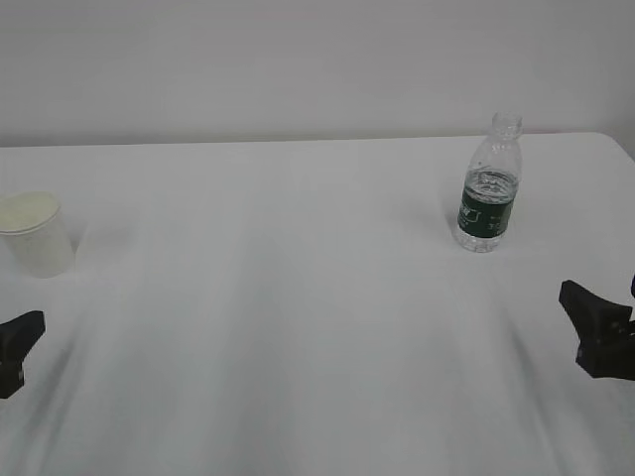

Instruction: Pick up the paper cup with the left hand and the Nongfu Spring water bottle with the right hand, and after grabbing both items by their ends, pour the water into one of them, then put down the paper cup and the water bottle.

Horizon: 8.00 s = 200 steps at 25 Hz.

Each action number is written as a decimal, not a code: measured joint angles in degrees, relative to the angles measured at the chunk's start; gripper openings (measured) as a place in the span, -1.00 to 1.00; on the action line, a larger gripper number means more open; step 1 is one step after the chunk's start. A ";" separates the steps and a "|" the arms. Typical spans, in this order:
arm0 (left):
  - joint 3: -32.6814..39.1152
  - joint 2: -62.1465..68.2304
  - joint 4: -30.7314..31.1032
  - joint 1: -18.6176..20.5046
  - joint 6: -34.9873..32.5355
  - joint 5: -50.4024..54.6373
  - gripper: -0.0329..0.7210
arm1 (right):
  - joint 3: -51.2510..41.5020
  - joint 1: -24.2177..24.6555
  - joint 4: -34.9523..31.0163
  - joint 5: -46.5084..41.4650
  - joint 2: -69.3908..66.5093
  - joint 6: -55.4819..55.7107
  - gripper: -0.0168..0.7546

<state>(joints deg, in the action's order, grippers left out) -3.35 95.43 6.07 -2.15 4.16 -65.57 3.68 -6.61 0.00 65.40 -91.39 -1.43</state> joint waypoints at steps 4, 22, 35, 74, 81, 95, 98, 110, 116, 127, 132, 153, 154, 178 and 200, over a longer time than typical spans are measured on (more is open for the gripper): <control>0.00 0.00 0.00 0.00 0.00 0.00 0.54 | 1.33 0.00 0.00 0.00 -0.09 0.00 0.60; 0.00 0.00 0.00 0.00 0.00 0.00 0.61 | 5.98 0.00 1.84 0.00 -6.47 0.65 0.64; -1.27 0.00 -0.87 0.00 0.00 0.00 0.70 | 7.90 0.00 1.98 0.02 -6.47 0.74 0.64; -5.89 3.55 -2.74 0.00 0.03 0.00 0.66 | 19.58 0.00 4.34 0.13 -19.10 0.74 0.63; -5.89 3.55 -2.96 0.00 0.03 0.00 0.66 | 22.54 0.00 4.34 0.13 -22.06 0.74 0.63; -5.89 3.55 -2.96 0.00 0.03 0.00 0.65 | 26.18 0.00 4.34 0.25 -24.43 0.74 0.63; -5.89 3.55 -2.96 0.00 0.03 0.00 0.65 | 27.53 0.00 4.34 0.25 -26.60 0.74 0.63; -5.89 3.55 -2.96 0.00 0.03 0.00 0.65 | 32.08 0.00 4.34 0.25 -29.97 0.74 0.62; -5.89 3.55 -3.21 0.00 0.03 0.00 0.65 | 34.54 0.00 4.34 0.25 -32.51 0.74 0.62; -9.76 7.95 -5.43 0.00 0.03 0.00 0.65 | 35.34 0.00 4.34 0.25 -33.38 0.74 0.62; -9.90 8.36 -5.53 0.00 0.03 0.00 0.65 | 36.41 0.00 4.34 0.25 -33.38 0.74 0.62; -9.90 8.36 -5.33 0.00 0.03 0.00 0.65 | 39.48 0.00 2.65 0.25 -34.51 0.74 0.62; -9.90 8.36 -5.33 0.00 0.03 0.00 0.65 | 39.71 0.00 2.65 0.25 -34.92 0.74 0.62; -9.90 8.36 -5.04 0.00 0.03 0.00 0.65 | 47.10 0.00 2.20 0.25 -39.37 0.74 0.58; -9.90 8.36 -4.83 0.00 0.03 0.00 0.65 | 50.49 0.00 1.75 0.25 -41.23 0.26 0.58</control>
<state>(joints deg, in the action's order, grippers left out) -13.25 103.79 1.25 -2.15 4.18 -65.57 54.17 -6.61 1.75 65.66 -132.62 -1.17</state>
